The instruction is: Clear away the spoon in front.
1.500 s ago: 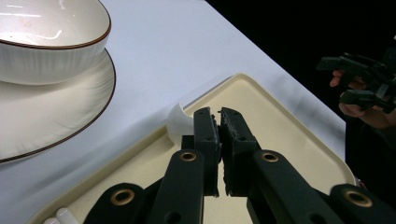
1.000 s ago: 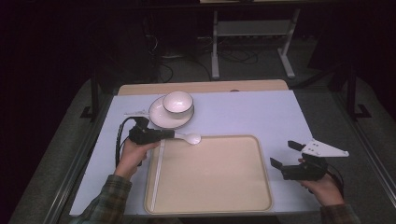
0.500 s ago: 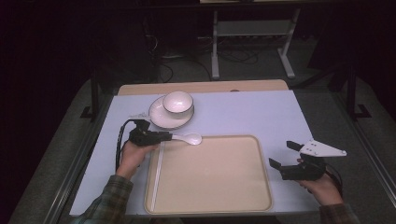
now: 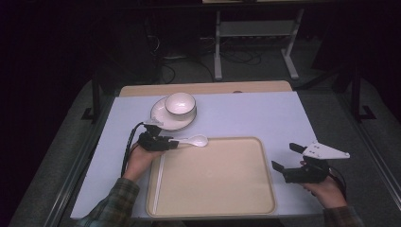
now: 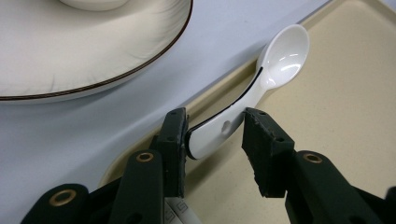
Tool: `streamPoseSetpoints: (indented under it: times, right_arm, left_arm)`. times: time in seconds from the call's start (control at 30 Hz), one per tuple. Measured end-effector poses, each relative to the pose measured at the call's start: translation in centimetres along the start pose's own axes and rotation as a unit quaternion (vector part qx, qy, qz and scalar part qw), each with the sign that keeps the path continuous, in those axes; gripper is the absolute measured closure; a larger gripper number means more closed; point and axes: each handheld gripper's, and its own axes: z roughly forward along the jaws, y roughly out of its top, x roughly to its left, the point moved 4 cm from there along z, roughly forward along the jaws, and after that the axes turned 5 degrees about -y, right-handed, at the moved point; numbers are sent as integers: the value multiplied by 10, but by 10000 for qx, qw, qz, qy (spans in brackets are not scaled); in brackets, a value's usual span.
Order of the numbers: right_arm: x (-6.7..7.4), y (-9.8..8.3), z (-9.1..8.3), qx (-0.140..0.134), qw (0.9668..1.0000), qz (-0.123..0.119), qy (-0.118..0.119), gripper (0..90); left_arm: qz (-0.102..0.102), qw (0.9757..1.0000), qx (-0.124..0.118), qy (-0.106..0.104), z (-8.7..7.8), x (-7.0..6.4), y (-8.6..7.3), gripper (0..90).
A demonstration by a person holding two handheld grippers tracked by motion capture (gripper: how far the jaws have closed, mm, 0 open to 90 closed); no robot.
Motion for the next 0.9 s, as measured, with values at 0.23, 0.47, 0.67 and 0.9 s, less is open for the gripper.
streamPoseSetpoints:
  times: [0.23,0.47,0.67,0.9]
  right_arm:
    - [0,0,0,5,10000,-1,7,52]
    - [0,0,0,-12,10000,16,12,55]
    - [0,0,0,-9,10000,16,13,55]
    - [0,0,0,-5,10000,27,10,55]
  left_arm:
    - [106,9998,150,96,2,0,-3,580]
    - [191,9996,171,155,3,0,-3,571]
    - [207,9996,53,169,1,-1,-1,528]
    - [191,9996,-217,11,-6,-7,9,663]
